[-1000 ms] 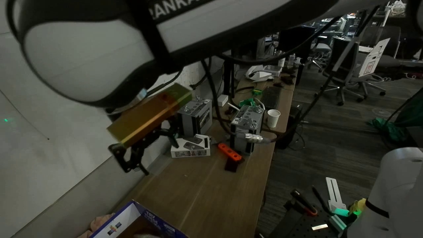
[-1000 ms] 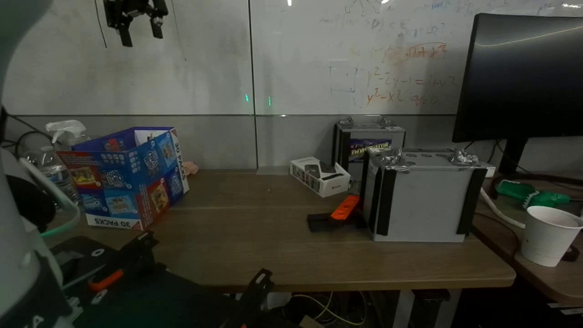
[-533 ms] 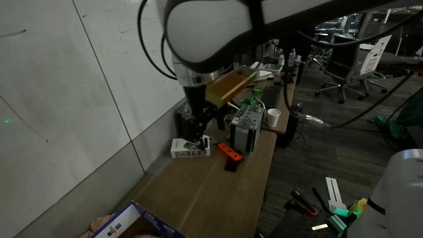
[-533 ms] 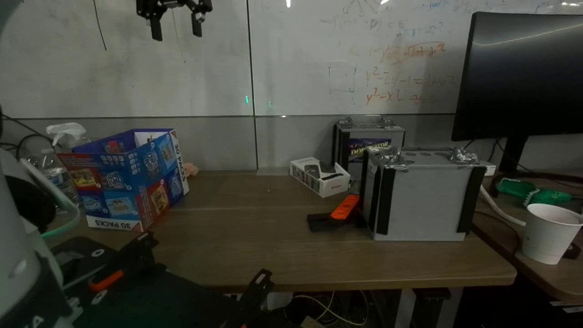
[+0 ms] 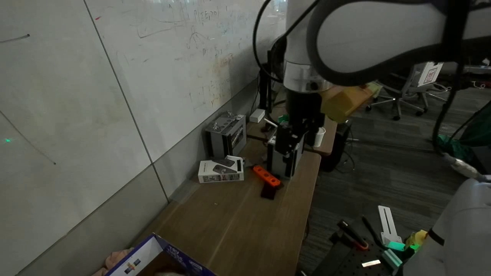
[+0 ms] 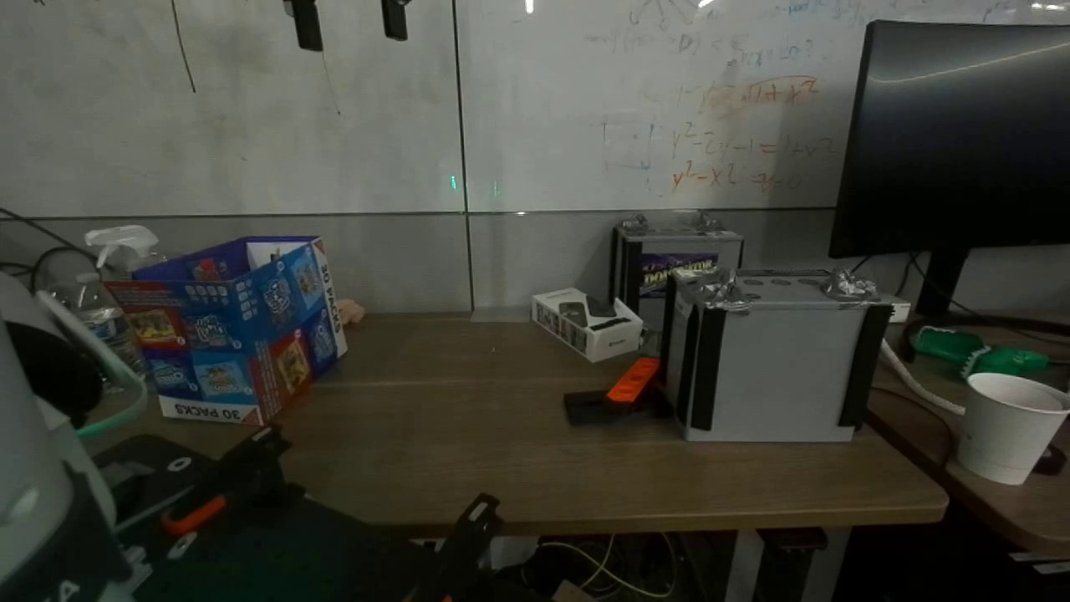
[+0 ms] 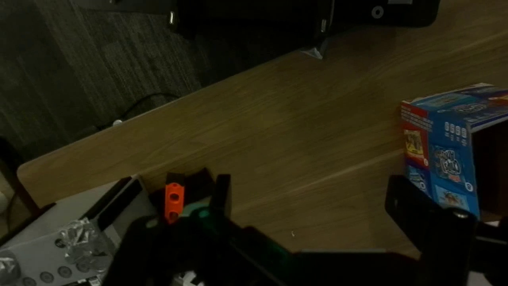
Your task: Put the ropes in the blue box.
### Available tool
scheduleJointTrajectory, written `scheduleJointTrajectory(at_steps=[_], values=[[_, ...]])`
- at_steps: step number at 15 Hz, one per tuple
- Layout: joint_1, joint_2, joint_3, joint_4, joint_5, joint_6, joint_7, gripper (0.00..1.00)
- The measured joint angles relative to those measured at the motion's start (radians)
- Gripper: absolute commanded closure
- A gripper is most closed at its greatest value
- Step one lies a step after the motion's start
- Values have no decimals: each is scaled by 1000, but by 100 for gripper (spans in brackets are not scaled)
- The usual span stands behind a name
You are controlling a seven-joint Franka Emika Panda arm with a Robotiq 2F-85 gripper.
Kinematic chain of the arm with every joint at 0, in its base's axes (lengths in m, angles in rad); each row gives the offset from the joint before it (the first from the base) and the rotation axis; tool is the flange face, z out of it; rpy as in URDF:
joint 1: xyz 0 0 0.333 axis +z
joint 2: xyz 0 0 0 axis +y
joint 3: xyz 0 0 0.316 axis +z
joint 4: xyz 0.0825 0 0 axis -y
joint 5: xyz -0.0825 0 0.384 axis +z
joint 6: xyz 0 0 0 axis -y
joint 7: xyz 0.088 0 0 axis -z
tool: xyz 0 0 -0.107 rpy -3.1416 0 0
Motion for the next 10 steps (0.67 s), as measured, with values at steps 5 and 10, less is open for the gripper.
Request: scheduleJointTrajectory(at_steps=[5,10], values=[[-57,-123,-70,-75,-1,-14,-52,0],[-83,-131,-115,-77,-1,-14,-108,0]])
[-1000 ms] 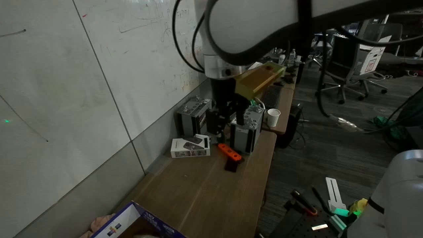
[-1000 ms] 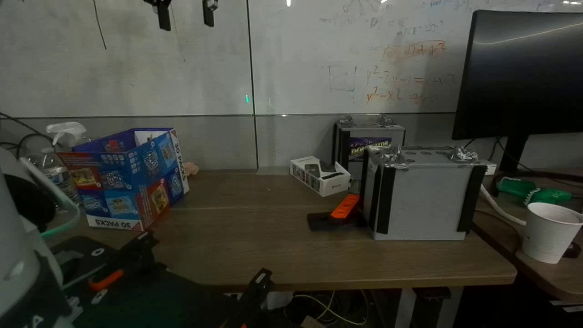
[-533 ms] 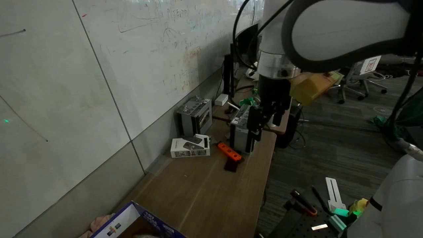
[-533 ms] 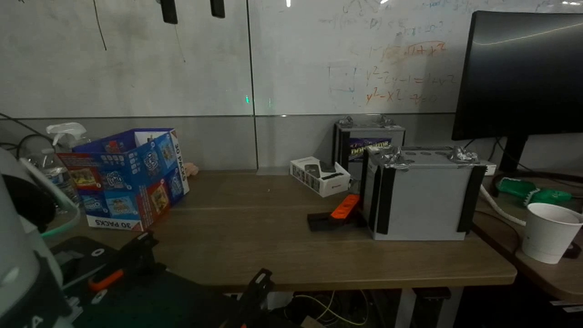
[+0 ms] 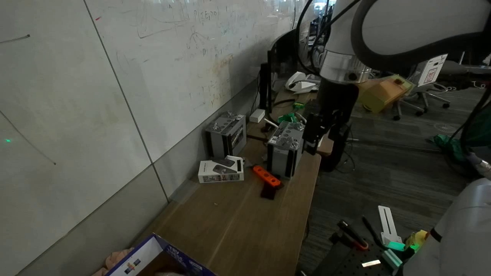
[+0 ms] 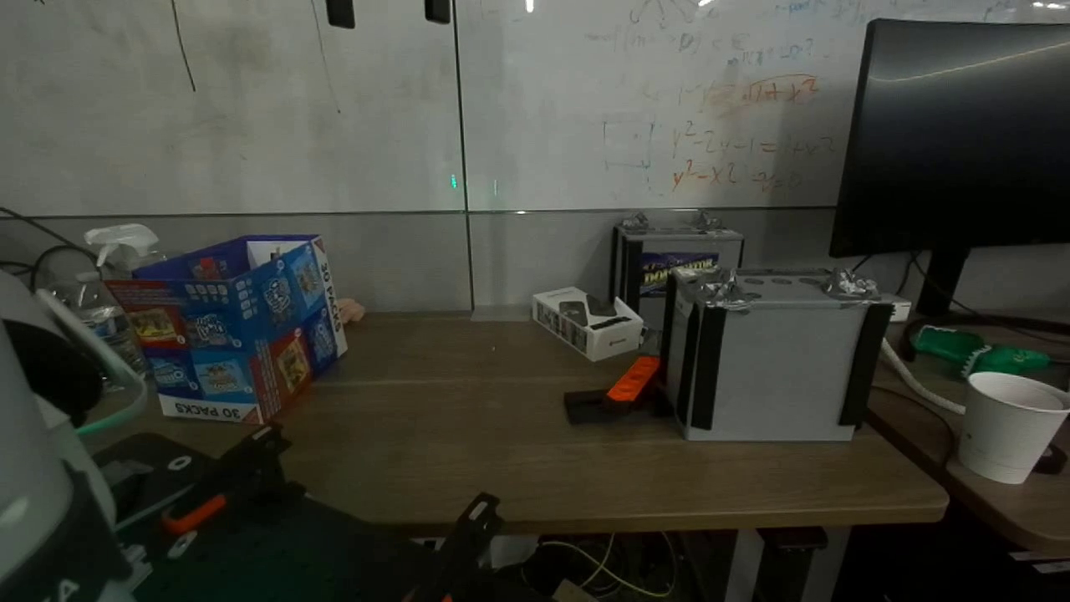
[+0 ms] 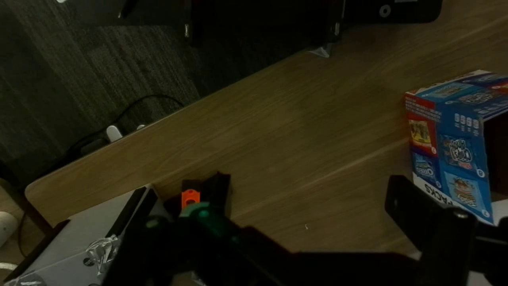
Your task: Put the ropes in the blue box.
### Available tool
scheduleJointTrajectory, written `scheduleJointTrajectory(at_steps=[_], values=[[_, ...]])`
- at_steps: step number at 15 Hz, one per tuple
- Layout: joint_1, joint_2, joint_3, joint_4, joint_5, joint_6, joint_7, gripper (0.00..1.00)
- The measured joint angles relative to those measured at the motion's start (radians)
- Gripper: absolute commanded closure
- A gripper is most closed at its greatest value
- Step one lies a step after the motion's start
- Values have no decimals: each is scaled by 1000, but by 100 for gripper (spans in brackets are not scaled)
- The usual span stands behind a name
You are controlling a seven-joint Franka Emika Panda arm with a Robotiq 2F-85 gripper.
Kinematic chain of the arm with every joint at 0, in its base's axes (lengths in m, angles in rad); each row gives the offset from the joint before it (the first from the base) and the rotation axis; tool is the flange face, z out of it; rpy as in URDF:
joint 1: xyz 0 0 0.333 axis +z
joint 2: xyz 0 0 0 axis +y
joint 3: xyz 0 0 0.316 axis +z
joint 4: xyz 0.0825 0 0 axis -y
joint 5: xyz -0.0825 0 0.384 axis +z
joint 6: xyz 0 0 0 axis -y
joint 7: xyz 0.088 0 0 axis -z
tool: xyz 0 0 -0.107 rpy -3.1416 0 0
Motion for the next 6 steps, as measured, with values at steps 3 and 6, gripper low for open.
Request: scheduleJointTrajectory(at_steps=[3,6], values=[[-7,-1,-8,0,0,0,-16,0],[-8,4,-7,-3,0,0,-17,0]])
